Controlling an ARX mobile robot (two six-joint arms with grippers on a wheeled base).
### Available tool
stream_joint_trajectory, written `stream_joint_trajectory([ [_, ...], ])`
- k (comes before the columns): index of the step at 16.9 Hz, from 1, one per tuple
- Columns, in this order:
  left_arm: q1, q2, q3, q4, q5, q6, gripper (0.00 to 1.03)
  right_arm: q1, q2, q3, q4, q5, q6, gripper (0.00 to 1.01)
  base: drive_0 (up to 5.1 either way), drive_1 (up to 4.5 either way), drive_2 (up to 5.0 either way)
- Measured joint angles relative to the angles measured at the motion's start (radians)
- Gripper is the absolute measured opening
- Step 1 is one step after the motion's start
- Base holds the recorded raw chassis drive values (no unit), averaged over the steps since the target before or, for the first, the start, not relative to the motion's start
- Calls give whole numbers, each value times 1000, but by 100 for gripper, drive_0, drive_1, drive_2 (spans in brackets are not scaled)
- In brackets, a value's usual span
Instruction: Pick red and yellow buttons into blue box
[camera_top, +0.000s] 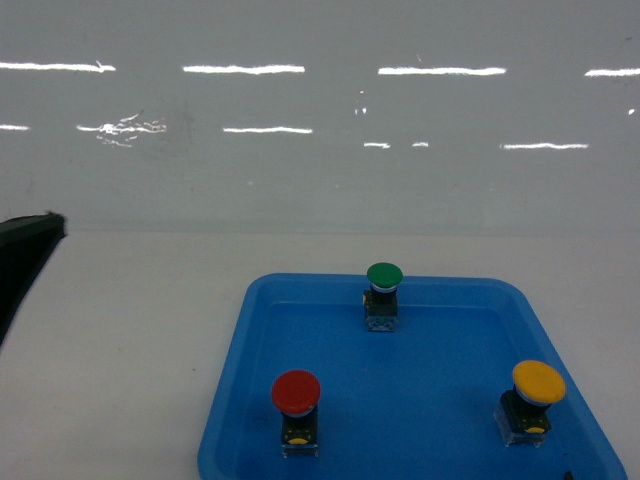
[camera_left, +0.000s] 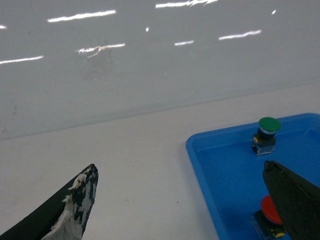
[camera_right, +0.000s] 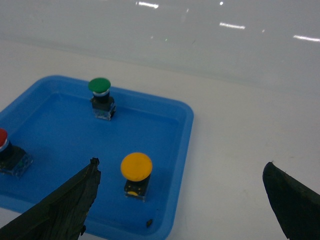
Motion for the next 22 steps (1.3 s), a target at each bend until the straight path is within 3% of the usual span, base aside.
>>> stream_joint_trajectory([
  [3, -39, 308, 160, -21, 6, 14, 98, 52, 287, 117, -5, -29, -25, 98, 0, 0, 0],
  [4, -51, 381, 190, -17, 6, 12, 98, 82, 372, 144, 48, -37, -33, 98, 0, 0, 0],
  [6, -51, 389, 191, -21, 6, 11, 98, 106, 441, 156, 89, 35, -66, 98, 0, 0, 0],
  [7, -50, 383, 191, -16, 3, 5, 98, 106, 442, 155, 95, 48, -72, 98, 0, 0, 0],
  [11, -51, 383, 191, -19, 2, -2, 98, 108, 477, 151, 156, 63, -77, 98, 0, 0, 0],
  [14, -51, 383, 191, -19, 2, -2, 98, 180, 626, 185, 200, 111, -76, 98, 0, 0, 0],
  [16, -51, 383, 191, -19, 4, -2, 98, 219, 716, 290, 212, 134, -74, 98, 0, 0, 0],
  [18, -51, 383, 191, -19, 2, -2, 98, 225, 785, 364, 163, 145, -75, 98, 0, 0, 0],
  [22, -51, 383, 191, -19, 2, -2, 98, 226, 816, 388, 152, 152, -75, 98, 0, 0, 0],
])
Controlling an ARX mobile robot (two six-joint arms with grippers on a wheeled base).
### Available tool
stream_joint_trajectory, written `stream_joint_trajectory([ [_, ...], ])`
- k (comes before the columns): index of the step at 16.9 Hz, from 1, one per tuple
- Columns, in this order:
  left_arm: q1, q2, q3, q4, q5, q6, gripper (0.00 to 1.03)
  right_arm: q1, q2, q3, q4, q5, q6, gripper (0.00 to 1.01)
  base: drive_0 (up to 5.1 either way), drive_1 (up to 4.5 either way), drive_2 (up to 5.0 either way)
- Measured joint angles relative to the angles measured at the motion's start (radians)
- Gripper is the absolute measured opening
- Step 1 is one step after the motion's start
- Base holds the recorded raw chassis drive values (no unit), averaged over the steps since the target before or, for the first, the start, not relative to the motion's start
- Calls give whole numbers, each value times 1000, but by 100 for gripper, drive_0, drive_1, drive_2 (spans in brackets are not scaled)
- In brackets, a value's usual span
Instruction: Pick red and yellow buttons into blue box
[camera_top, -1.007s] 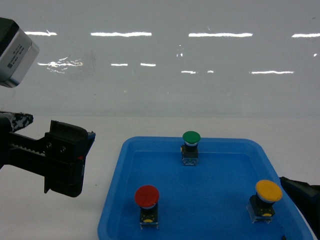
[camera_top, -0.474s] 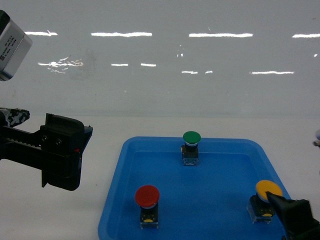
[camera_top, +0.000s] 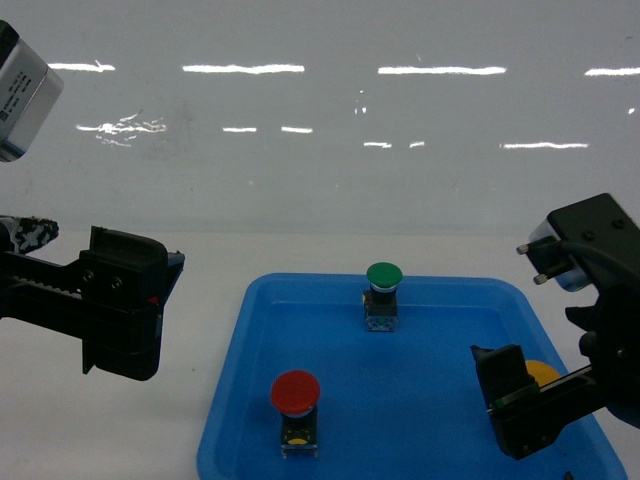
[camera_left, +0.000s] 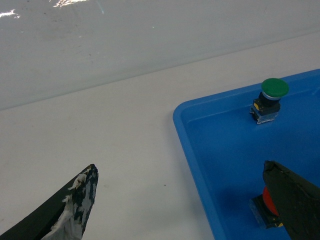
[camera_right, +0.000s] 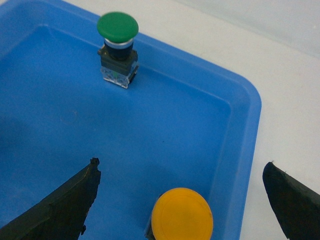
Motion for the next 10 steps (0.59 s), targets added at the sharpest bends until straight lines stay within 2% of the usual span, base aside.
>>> stream_joint_trajectory([
  [4, 0, 0, 0, 0, 1, 0, 98, 18, 129, 72, -53, 10, -3, 98, 0, 0, 0],
  [5, 0, 0, 0, 0, 2, 0, 98, 10, 185, 69, -15, 7, -2, 98, 0, 0, 0],
  [9, 0, 0, 0, 0, 1, 0, 98, -3, 262, 74, 10, 5, 0, 98, 0, 0, 0],
  [10, 0, 0, 0, 0, 1, 0, 98, -3, 272, 76, 13, 5, 0, 92, 0, 0, 0],
])
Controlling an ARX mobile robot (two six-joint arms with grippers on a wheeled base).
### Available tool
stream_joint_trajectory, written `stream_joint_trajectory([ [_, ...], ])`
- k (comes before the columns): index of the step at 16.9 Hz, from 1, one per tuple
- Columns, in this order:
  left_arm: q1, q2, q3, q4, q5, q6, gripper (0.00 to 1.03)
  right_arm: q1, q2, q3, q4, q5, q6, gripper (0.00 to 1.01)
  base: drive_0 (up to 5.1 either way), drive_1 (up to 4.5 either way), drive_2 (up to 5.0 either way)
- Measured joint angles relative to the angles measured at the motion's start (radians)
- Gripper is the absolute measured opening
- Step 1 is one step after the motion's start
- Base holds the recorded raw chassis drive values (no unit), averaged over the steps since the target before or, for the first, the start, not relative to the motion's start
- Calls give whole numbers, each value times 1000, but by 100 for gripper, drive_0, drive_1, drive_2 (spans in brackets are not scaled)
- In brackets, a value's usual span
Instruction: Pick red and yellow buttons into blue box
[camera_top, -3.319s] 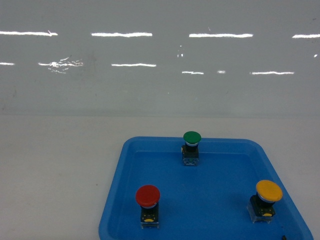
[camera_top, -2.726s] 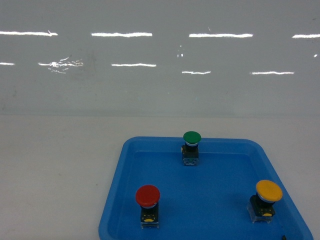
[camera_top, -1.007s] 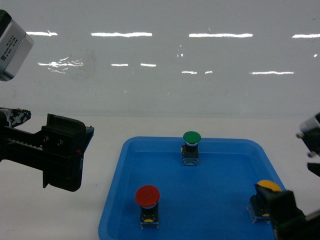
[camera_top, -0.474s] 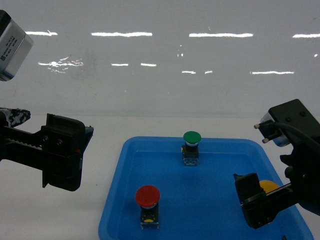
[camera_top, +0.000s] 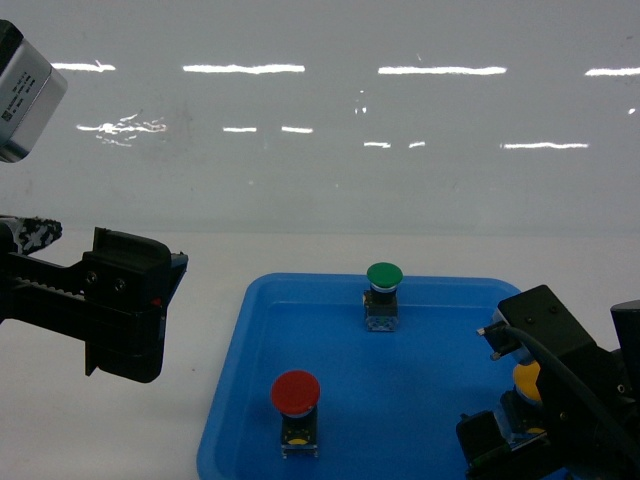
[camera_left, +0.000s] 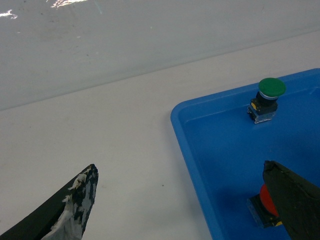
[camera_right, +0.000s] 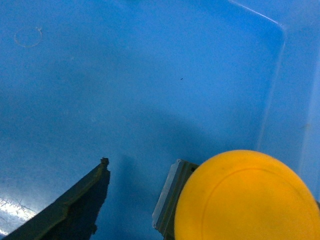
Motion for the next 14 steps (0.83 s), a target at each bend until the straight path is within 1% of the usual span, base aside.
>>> stream_joint_trajectory([
  [3, 0, 0, 0, 0, 0, 0, 98, 2, 5, 2, 19, 2, 0, 59, 0, 0, 0],
  [6, 0, 0, 0, 0, 0, 0, 98, 8, 7, -11, 56, 7, 3, 30, 0, 0, 0],
  [7, 0, 0, 0, 0, 0, 0, 98, 8, 7, -18, 63, 9, 7, 28, 0, 0, 0],
  [9, 0, 0, 0, 0, 0, 0, 98, 8, 6, -41, 97, 19, 19, 28, 0, 0, 0],
  [11, 0, 0, 0, 0, 0, 0, 98, -2, -39, -95, 140, 43, 43, 28, 0, 0, 0],
  [13, 0, 0, 0, 0, 0, 0, 98, -26, -177, -158, 222, 86, 71, 27, 0, 0, 0],
  [14, 0, 0, 0, 0, 0, 0, 98, -34, -263, -193, 284, 132, 72, 27, 0, 0, 0],
])
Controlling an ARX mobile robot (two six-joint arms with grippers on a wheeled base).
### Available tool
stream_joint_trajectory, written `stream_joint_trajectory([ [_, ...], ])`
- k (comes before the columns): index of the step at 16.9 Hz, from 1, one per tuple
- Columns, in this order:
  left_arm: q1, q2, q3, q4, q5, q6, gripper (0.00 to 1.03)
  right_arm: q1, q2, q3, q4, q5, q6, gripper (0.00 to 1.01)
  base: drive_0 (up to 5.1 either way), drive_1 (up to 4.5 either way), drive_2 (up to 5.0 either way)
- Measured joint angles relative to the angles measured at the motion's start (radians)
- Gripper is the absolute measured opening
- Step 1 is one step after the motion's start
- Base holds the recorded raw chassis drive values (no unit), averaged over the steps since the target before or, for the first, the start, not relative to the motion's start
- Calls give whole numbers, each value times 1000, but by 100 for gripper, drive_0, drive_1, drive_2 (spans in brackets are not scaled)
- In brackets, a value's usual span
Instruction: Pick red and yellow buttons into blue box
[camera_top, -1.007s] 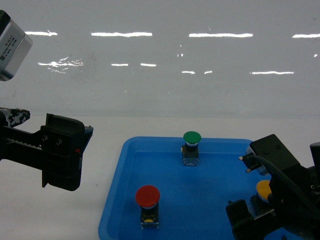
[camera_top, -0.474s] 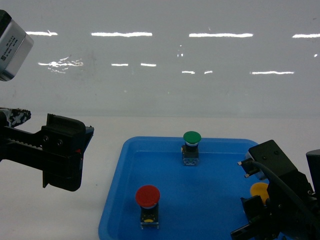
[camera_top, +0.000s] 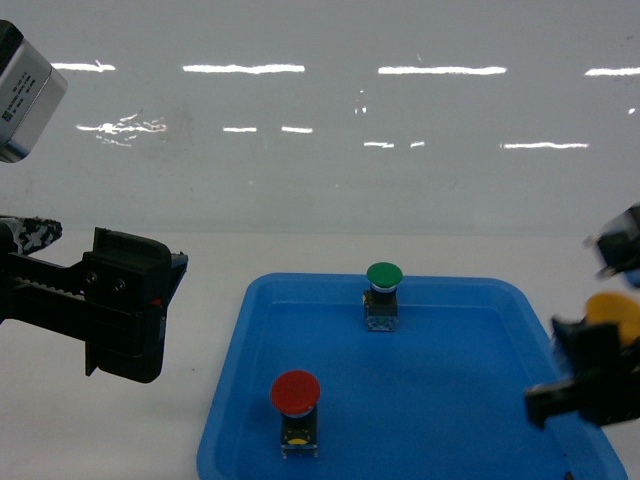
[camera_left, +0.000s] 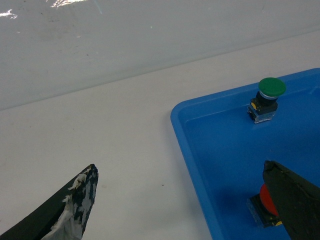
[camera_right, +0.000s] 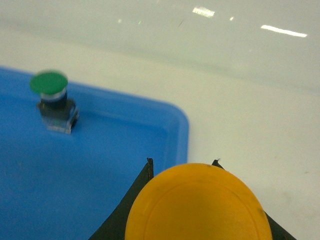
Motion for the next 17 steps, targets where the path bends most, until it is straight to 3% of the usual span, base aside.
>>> stream_joint_trajectory([
  [3, 0, 0, 0, 0, 0, 0, 98, -20, -298, -120, 7, 96, 21, 27, 0, 0, 0],
  [5, 0, 0, 0, 0, 0, 0, 98, -16, -549, -195, -106, 140, 32, 27, 0, 0, 0],
  [10, 0, 0, 0, 0, 0, 0, 98, 6, -713, -246, -204, 180, 34, 27, 0, 0, 0],
  [12, 0, 0, 0, 0, 0, 0, 98, 56, -895, -302, -354, 238, 39, 27, 0, 0, 0],
  [13, 0, 0, 0, 0, 0, 0, 98, 163, -1191, -360, -646, 339, 49, 27, 0, 0, 0],
  [14, 0, 0, 0, 0, 0, 0, 98, 192, -1603, -322, -1017, 372, 58, 27, 0, 0, 0],
  [15, 0, 0, 0, 0, 2, 0, 98, 142, -1654, -307, -1109, 325, 34, 27, 0, 0, 0],
  [17, -30, 15, 15, -40, -3, -15, 98, 139, -1650, -321, -1120, 331, 33, 27, 0, 0, 0],
])
